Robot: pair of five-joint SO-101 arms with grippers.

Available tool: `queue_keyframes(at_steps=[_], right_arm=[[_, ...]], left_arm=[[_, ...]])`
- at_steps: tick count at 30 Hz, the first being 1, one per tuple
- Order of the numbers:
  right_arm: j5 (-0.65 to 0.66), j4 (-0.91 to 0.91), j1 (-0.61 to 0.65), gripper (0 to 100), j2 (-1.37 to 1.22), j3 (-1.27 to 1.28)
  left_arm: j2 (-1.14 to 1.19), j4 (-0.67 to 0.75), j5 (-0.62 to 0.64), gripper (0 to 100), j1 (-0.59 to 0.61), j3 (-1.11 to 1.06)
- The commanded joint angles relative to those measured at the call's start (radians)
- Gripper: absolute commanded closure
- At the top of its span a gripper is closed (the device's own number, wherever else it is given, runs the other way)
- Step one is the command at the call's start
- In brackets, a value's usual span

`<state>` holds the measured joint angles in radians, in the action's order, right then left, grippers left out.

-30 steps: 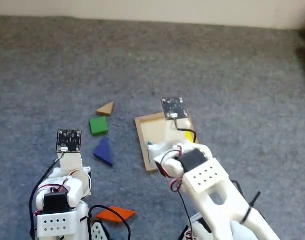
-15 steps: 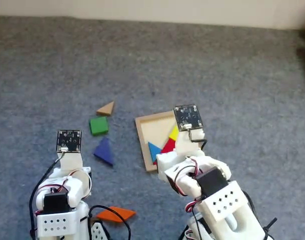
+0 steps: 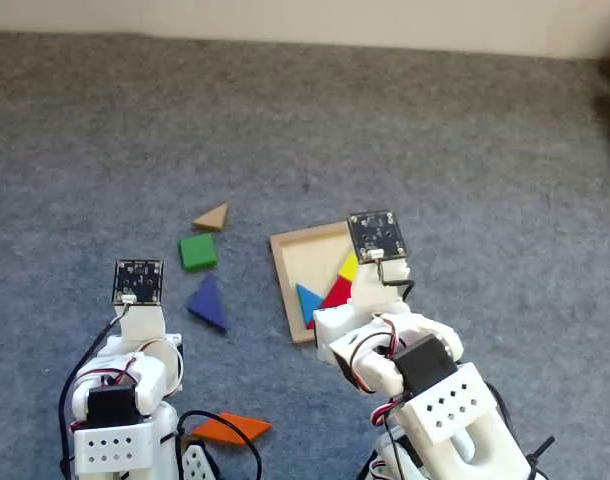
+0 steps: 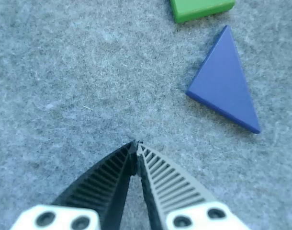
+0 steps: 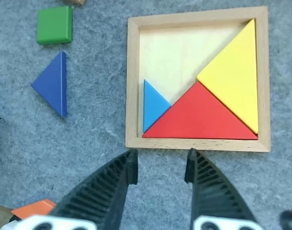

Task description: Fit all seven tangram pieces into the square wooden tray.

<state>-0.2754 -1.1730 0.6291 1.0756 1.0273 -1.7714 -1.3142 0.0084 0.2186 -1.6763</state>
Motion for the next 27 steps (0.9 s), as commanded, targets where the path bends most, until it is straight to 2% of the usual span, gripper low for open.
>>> queue_keyframes(at_steps=[1, 4, 11, 18, 21, 27], right_arm=[[0.037, 0.002, 0.085, 82.8, 0.025, -0.005], [0.037, 0.027, 0.171, 82.8, 0.024, -0.005], [0.041, 0.073, 0.337, 82.8, -0.102, -0.015], [0.037, 0.194, 0.542, 82.6, -0.414, -0.096], [0.037, 0.228, 0.610, 82.6, -0.521, -0.128], [0.037, 0.229, 0.667, 82.6, -0.665, -0.196]], left_arm=[[-0.054, -0.006, -0.008, 99, 0.018, -0.004], [-0.054, -0.006, -0.008, 99, 0.073, 0.036], [-0.054, 0.005, -0.008, 99, 0.397, 0.104], [-0.054, 0.227, -0.005, 99, 0.647, 0.035], [-0.048, 0.331, -0.003, 99, 0.697, -0.022], [-0.053, 0.339, -0.003, 99, 0.704, -0.019]])
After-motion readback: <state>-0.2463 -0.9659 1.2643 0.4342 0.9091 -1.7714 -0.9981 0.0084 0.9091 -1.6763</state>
